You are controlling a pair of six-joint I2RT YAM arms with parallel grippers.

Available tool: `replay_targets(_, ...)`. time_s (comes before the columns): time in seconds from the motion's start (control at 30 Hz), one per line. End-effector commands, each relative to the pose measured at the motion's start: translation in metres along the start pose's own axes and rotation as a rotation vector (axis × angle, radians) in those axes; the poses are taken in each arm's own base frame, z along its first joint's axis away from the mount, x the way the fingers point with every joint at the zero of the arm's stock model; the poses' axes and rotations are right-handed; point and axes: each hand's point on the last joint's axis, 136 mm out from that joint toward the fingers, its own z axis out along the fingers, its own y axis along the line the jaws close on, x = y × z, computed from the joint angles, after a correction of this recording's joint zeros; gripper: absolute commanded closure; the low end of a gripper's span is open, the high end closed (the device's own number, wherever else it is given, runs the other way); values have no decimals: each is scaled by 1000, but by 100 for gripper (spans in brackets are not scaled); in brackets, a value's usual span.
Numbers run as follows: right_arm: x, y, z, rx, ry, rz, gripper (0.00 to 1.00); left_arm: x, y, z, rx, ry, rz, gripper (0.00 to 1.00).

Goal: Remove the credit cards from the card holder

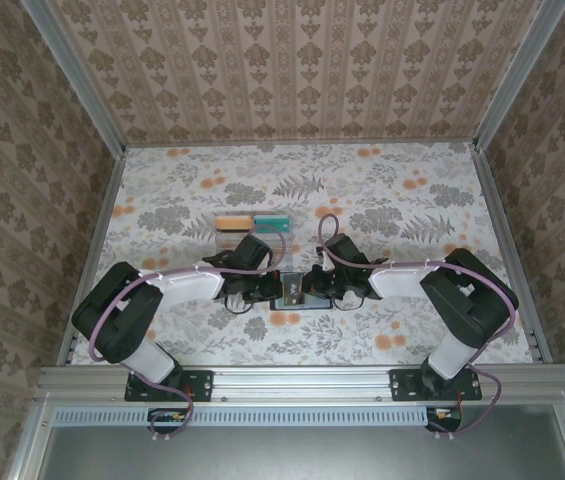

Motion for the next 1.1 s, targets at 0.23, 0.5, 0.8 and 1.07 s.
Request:
replay_targets(0.23,0,-37,-26,71,-29,45,95,14,26,2,-90,58,-22,100)
replay_targets(0.5,-3,-39,-53,55,-71,30,97,5,14,-4,-57,39,-9,100)
replay_targets(0.8,-24,-2,-99,-1,-180,-98,99,-32,-43,-45,129,-85,22,47)
replay_targets(1.07,-45,53,-121,-157,-230,-192,100,-69,-79,-97,381,-235,-24,44)
